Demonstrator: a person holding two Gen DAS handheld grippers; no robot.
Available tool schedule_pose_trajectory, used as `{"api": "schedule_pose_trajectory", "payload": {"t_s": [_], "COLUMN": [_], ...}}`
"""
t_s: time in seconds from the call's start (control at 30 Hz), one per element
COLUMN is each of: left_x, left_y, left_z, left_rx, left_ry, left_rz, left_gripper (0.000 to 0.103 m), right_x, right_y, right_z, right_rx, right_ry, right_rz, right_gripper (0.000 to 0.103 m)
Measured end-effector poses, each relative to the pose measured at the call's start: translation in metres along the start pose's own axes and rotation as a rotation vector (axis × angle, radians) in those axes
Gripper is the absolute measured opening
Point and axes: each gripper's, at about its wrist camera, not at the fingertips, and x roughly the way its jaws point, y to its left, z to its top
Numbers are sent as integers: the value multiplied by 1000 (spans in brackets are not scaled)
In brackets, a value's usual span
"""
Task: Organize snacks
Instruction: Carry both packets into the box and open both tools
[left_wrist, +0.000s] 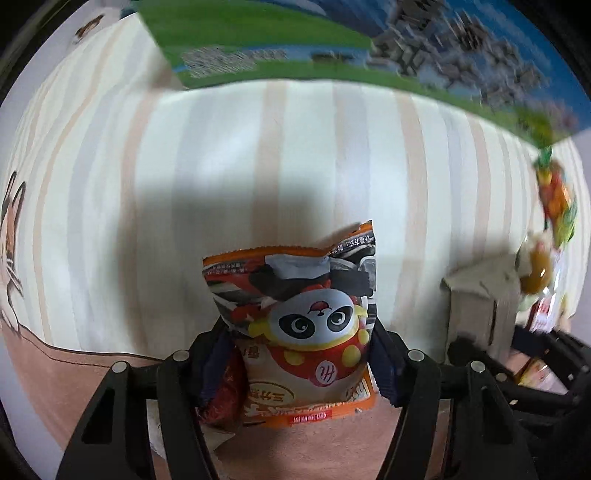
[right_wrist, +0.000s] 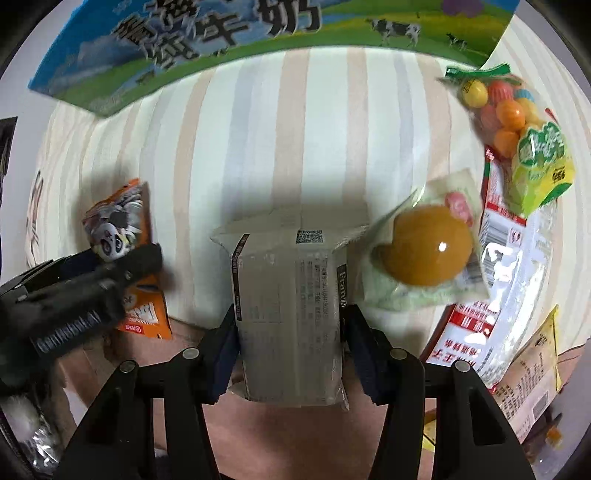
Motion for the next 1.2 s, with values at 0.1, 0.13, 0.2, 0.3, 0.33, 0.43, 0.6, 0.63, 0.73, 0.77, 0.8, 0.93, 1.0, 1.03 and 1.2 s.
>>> {"api": "schedule_pose_trajectory", "payload": {"t_s": [0.1,0.13,0.2,0.3,0.33,0.43,0.6,0.63,0.73,0.77,0.8,0.93,1.0,1.03,1.2], "left_x": [12,17,18,-12,-17,-51,-134,-155,-203,-214,-221,-226,-216,-208,-151], "left_y": [-6,-9,1,24,25,24,16,12,6,4,-1,-4,1,4,22], "left_z": [-4,-8,-15,-8,-6,-6,13,23,61,72,87,151,179,189,228], "left_rx": [-16,-23,-23,-19,-19,-27,-15,-7,26,34,43,65,64,66,49], "left_ry": [-5,-4,-4,-26,-38,-87,-195,-229,-287,-304,-314,-298,-254,-229,-85], "left_rz": [9,6,2,-13,-22,-70,-148,-167,-182,-171,-154,-85,-48,-34,56], "left_gripper": [64,64,61,59,59,59,59,59,59,59,59,59,59,59,59], "right_x": [3,4,4,0,-9,-40,-120,-136,-189,-202,-211,-237,-238,-236,-217], "right_y": [0,1,3,-1,-10,-19,-23,-26,-34,-35,-37,-54,-61,-64,-62], "right_z": [1,1,-1,14,11,13,26,31,58,71,83,158,189,206,260], "right_rx": [-2,-6,-11,-3,3,7,-12,-17,-38,-44,-47,-51,-51,-48,-21], "right_ry": [-5,-5,-10,-30,-34,-74,-200,-228,-326,-346,-364,-410,-398,-384,-291], "right_rz": [-15,-20,-25,-5,8,63,132,139,139,130,115,23,-20,-39,-89], "right_gripper": [61,61,59,56,56,56,56,56,56,56,56,56,56,56,56]}}
